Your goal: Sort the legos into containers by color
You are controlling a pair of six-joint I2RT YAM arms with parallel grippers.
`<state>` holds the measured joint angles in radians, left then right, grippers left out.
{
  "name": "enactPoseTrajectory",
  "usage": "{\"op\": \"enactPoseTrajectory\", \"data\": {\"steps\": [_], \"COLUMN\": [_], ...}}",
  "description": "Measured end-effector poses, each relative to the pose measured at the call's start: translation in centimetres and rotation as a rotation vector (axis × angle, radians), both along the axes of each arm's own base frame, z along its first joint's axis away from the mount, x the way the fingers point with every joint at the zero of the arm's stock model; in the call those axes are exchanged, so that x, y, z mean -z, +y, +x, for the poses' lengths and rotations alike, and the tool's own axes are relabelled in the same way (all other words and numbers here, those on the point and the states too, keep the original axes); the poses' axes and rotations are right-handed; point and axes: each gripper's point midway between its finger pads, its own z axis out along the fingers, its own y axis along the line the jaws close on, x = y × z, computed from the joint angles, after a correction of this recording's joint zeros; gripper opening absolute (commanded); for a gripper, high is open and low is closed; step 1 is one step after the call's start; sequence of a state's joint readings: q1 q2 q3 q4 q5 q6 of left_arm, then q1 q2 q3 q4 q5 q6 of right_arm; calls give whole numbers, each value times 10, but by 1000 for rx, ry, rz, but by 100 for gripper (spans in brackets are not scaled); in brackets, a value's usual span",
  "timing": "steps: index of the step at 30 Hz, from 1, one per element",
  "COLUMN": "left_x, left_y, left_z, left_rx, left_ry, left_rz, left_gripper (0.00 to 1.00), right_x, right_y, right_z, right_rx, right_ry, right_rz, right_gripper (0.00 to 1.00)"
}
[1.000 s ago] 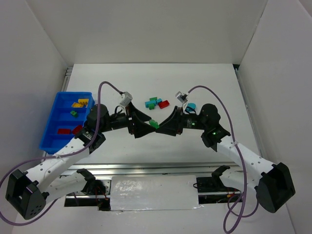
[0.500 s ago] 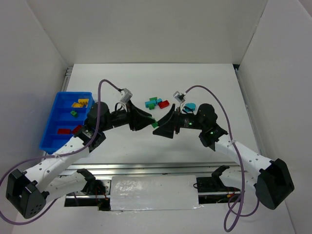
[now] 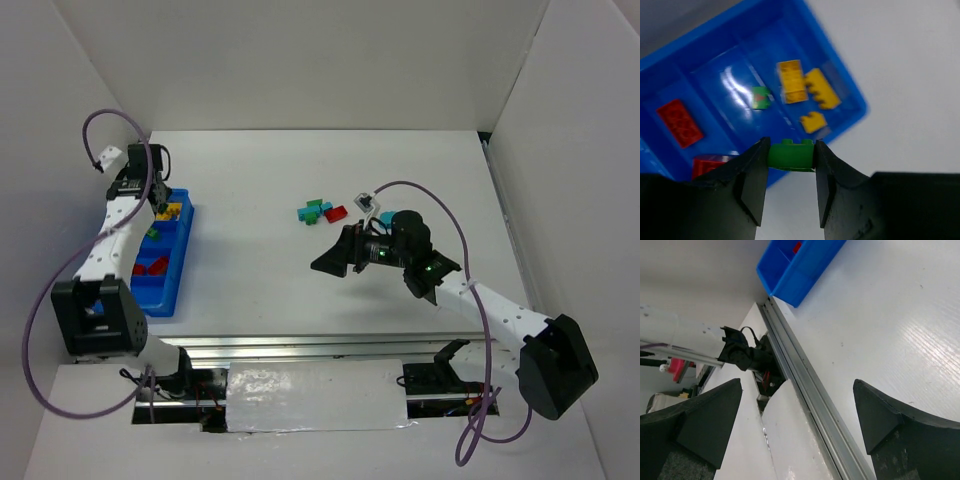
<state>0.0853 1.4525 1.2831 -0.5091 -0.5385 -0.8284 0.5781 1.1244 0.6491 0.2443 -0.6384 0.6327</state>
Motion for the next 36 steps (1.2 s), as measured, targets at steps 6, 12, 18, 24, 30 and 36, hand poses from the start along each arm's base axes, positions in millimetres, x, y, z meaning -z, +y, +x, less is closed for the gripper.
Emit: {"op": "enactPoseTrajectory", "data": {"steps": [6,12,18,24,30,36], "left_x": [64,69,74,73,44,27], "left_y": [45,67,64,58,-54,-238], "left_z": [-22,-36,-35,-31,19,46], "left_rx": [-223,-307,-295,-266,197,797], "left_ry": [257,263,261,252,202,129], "left_rz": [-14,-27,-47,-56,27,68], "left_gripper": [6,62,93,99,100,100], "right_x": [7,11,11,13,33,49], "right_y": [-3,-4,-4,-6,-27,-69], "right_z": [1,2,2,3,30,61], "right_rx": [8,17,15,25,233,474], "right_ry": [-6,-12,-11,-8,58,162], "right_rz": [-29,-49,-49,-59,-145,-192], "right_gripper": [100,100,100,100,100,100]}}
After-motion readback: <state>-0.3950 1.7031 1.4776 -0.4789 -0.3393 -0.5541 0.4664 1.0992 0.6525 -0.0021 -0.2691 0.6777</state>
